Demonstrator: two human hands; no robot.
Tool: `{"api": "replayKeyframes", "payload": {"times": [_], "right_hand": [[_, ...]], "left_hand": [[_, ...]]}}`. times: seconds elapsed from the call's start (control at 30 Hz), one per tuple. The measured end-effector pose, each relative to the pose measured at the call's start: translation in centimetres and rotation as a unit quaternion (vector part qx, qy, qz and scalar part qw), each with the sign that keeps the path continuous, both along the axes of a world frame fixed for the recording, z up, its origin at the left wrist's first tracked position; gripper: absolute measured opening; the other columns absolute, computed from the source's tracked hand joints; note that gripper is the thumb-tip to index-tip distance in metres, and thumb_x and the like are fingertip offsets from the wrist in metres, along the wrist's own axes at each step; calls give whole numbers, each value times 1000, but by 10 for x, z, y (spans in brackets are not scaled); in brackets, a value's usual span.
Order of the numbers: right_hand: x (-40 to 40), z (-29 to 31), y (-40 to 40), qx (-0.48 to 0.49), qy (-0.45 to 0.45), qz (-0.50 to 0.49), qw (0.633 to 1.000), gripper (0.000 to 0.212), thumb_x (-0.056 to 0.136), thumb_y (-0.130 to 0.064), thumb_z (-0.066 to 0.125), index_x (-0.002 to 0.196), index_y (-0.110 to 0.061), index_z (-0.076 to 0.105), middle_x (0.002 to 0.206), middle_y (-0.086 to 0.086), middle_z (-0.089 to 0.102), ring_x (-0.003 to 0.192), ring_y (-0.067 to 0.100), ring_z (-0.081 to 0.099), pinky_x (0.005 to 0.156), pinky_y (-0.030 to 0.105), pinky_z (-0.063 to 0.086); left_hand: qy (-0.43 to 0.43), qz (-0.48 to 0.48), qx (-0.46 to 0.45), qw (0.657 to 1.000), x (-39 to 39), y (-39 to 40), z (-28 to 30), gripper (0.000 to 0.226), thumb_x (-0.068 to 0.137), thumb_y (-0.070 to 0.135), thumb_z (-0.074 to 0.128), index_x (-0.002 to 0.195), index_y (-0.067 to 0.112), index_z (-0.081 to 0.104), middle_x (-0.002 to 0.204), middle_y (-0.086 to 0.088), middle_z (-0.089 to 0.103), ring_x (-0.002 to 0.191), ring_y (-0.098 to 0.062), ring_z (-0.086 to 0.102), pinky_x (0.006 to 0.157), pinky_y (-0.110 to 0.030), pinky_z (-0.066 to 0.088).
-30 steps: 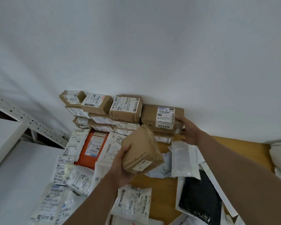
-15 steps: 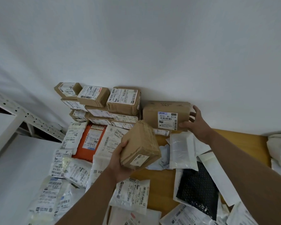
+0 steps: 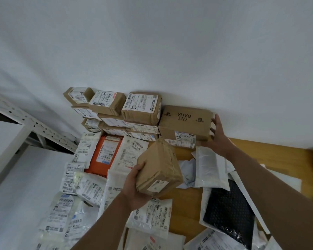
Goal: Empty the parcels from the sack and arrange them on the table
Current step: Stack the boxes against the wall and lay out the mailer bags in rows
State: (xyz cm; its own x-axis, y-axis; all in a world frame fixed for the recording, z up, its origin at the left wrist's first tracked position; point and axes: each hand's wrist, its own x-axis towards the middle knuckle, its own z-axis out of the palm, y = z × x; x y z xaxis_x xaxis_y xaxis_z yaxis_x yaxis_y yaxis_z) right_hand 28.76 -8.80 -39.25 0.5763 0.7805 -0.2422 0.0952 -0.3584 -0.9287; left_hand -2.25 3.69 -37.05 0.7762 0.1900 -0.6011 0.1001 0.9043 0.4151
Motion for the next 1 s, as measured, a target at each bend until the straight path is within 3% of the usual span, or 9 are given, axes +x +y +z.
{"api": "replayKeyframes", "payload": {"times": [0.07,0.13,0.47,0.53,0.63,0.73,0.87,0.9,1.0], "right_hand": [[3,0,2,6,-39,4,999,118,74,-7,84,152,-36,0,149,-31,21,142,18,27,115,51,30],[6,-4,6,15,-72,-8,997,106,71,-19,87,149,-37,17,146,-18,36,137,22,36,107,56,40],[-29,9,0,-102,-233,-74,964,108,78,-37,80,154,-3,11,156,19,21,144,36,23,115,55,26],[-44,28,-16,-32,-203,-137,969,79,86,-41,64,149,-9,29,146,14,38,132,30,38,108,48,36],[-70,76,-32,70,-1,-174,982,53,89,-57,38,126,-24,56,121,0,59,111,20,55,89,36,45],[-87,106,-38,90,107,-192,971,44,103,-53,25,110,-32,63,115,0,66,103,18,62,84,36,51],[-87,126,-47,152,300,-213,917,67,87,-76,31,127,-31,60,128,6,64,116,30,62,98,55,49],[-85,128,-50,171,342,-196,903,77,83,-81,31,132,-29,59,129,7,64,117,33,62,100,58,46],[-85,132,-53,202,401,-143,882,74,89,-74,36,138,-22,55,134,13,61,125,37,56,104,59,42]], "left_hand": [[-2,-2,-3,1000,3,0,3,61,88,46,58,138,11,55,132,-21,57,116,-37,58,99,-49,44],[-4,-4,-4,1000,5,0,7,62,89,46,59,139,11,53,132,-21,57,116,-37,57,98,-49,44],[-7,2,21,1000,25,-3,31,73,80,49,71,140,11,52,138,-18,54,118,-34,57,94,-44,50],[5,1,75,997,40,-10,42,71,83,50,68,140,13,51,133,-15,59,114,-32,62,88,-44,54],[7,-9,269,963,69,-24,61,83,72,44,79,143,24,41,134,-3,60,120,-23,59,96,-41,52],[-47,9,553,832,93,-37,77,91,66,31,84,141,28,32,139,-2,47,126,-18,51,98,-38,49],[-20,91,905,416,106,-39,85,88,74,44,81,142,23,31,144,-10,33,136,-35,36,110,-54,36],[-8,116,930,350,107,-39,85,84,75,45,80,142,27,33,144,-13,32,135,-39,36,107,-58,36],[32,102,954,280,111,-41,76,78,79,43,78,143,34,36,144,-15,33,135,-43,35,105,-61,34]]}}
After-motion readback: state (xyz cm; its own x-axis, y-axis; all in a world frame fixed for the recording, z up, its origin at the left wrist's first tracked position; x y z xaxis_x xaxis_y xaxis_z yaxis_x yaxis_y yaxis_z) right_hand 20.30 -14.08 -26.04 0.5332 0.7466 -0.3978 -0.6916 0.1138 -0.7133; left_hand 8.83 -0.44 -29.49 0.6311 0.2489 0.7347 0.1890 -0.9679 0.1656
